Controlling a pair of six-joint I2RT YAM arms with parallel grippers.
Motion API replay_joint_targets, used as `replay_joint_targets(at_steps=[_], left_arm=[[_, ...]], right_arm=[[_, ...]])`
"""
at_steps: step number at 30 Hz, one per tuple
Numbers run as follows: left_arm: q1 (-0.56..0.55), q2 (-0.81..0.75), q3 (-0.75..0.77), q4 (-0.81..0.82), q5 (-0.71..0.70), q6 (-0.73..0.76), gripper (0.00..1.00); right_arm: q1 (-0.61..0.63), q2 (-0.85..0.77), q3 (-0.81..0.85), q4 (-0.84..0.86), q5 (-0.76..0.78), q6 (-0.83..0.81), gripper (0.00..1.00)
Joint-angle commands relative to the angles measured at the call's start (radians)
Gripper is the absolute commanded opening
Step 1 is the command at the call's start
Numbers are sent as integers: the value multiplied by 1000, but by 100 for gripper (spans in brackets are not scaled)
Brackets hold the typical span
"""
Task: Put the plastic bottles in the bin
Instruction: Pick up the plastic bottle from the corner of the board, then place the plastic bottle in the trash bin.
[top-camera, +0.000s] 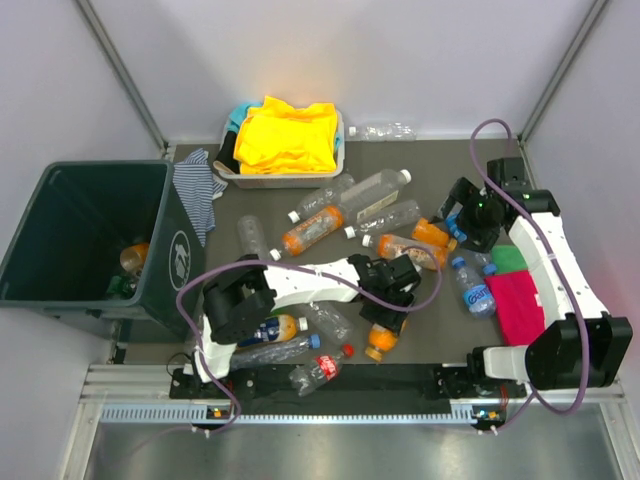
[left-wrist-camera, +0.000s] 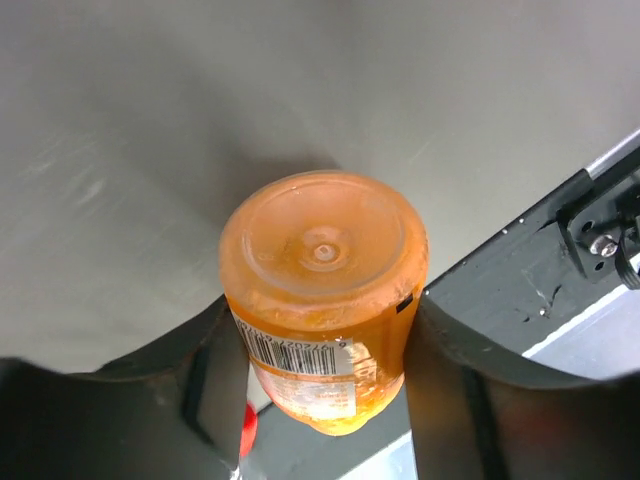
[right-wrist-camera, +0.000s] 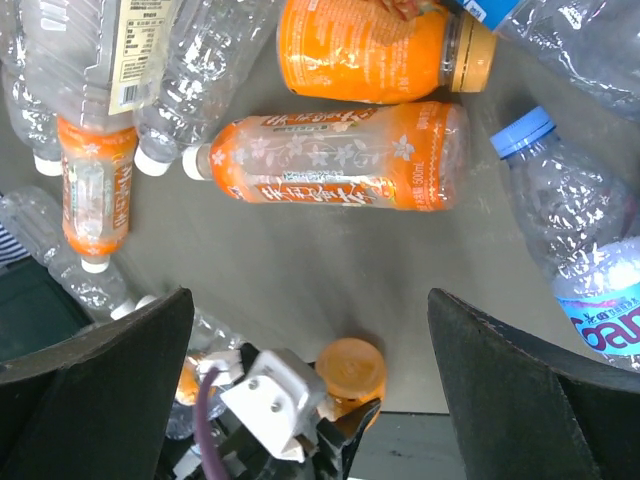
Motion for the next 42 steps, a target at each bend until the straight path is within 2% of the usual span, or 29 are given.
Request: replay_joint_targets(at_steps=[1, 6, 10, 12, 15, 20, 22, 28, 31, 34, 37, 39, 40, 42], left_arm=[[44, -48, 106, -112, -67, 14, 33], [172, -154, 202, -226, -170, 75, 30], [349, -262, 310, -335, -288, 126, 31], [403, -286, 425, -416, -406, 173, 35], [534, -310, 609, -488, -486, 216, 37], [776, -297, 865, -582, -534, 284, 43], [871, -289, 914, -599, -540, 294, 45], [1116, -378, 899, -557, -570, 288, 48], [1173, -430, 864, -528, -656, 294, 50], [1222, -468, 836, -522, -675, 262, 52], [1241, -501, 796, -522, -747, 233, 56], [1246, -545, 750, -513, -809, 221, 65], [1249, -563, 705, -490, -825, 222, 79], [1247, -608, 665, -468, -839, 235, 91]], right_arm=[[-4, -37, 15, 17, -27, 8, 99], [-4, -41, 33, 20, -47, 9, 99], [-4, -54, 35, 25, -58, 15, 99], [-4, -61, 35, 24, -55, 15, 99], [-4, -72, 33, 30, -54, 17, 99], [-4, -77, 25, 56, -71, 32, 99], [-6, -77, 22, 66, -82, 44, 99], [-4, -74, 25, 80, -84, 58, 99], [-1, -64, 30, 82, -93, 63, 99], [-4, -44, 41, 83, -102, 63, 99], [-4, -21, 55, 80, -113, 63, 99], [-4, -15, 55, 85, -116, 60, 99], [-4, -15, 55, 88, -117, 58, 99], [-4, -9, 53, 94, -123, 43, 99]])
